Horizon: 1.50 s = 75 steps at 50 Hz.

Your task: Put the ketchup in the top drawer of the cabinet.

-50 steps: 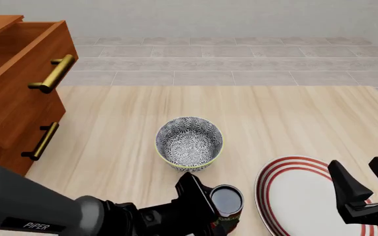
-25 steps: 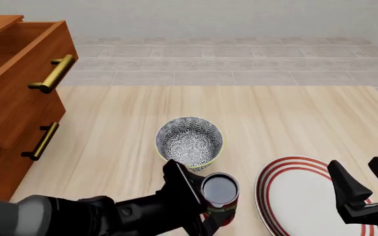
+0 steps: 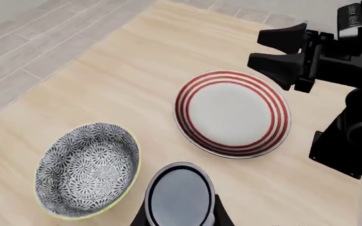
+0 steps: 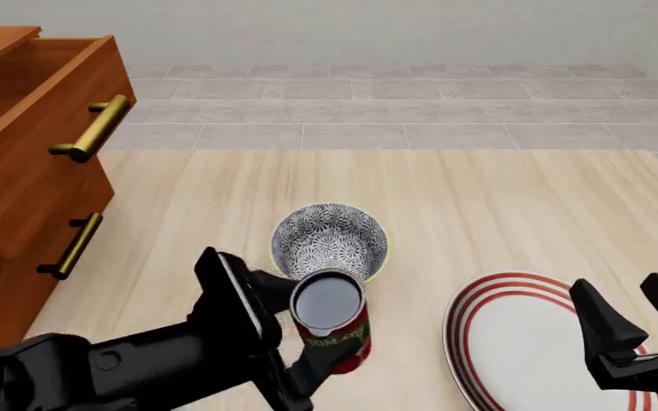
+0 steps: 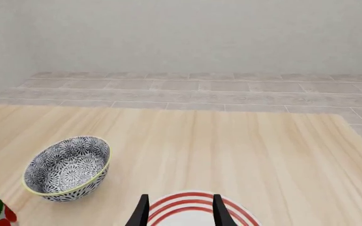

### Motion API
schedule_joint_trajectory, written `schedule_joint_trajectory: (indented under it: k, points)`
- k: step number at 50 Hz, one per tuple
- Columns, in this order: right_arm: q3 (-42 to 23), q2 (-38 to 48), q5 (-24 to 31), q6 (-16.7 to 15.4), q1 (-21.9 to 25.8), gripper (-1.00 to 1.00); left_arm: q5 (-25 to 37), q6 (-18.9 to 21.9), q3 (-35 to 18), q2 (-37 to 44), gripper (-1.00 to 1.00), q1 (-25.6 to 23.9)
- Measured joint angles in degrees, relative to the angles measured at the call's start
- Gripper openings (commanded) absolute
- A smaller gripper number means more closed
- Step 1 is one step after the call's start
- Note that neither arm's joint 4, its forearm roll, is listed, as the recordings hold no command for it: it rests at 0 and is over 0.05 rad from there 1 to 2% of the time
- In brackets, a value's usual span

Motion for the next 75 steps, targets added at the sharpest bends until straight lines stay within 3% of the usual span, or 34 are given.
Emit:
schedule_joint_trajectory:
  k: [20,32,48,75]
  points:
    - [0.0,-1.02,0.56,-0.03,-0.21,1.0,13.95,-1.21,5.66,-23.69,-1.0,6.73]
    - [0.0,-0.79,0.43,-0.02,-0.09,1.0,23.42,-0.65,5.69,-34.41,-1.0,11.71]
    - [0.0,-0.69,0.38,0.14,-0.03,1.0,42.69,2.15,-3.92,-46.37,-1.0,19.92]
    - [0.0,0.11,-0.06,0.08,-0.1,1.0,66.88,6.07,-23.52,-52.89,-1.0,30.72]
